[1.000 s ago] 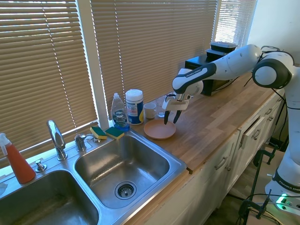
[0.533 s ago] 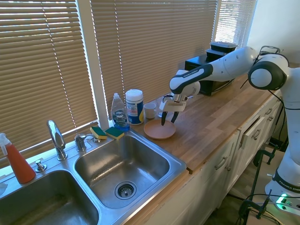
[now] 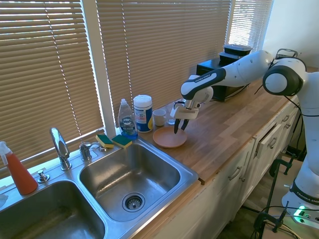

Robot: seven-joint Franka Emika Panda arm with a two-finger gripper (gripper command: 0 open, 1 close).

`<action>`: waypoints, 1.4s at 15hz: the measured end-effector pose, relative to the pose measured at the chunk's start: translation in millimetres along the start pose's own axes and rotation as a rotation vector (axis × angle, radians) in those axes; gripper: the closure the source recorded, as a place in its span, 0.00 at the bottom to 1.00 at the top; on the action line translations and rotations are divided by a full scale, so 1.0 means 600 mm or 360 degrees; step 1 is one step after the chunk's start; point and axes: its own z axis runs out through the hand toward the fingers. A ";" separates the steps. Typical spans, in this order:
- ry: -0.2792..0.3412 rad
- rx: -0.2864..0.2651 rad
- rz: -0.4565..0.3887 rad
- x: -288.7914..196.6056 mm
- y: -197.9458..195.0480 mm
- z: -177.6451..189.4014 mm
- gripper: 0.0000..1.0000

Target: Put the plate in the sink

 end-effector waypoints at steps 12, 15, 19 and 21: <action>-0.0069 0.0068 -0.0037 0.017 0.015 0.000 1.00; -0.0126 0.0120 -0.0106 0.009 0.012 -0.014 1.00; -0.0133 0.0176 -0.0206 -0.044 -0.022 -0.073 1.00; -0.0132 0.0178 -0.0261 -0.088 -0.045 -0.084 1.00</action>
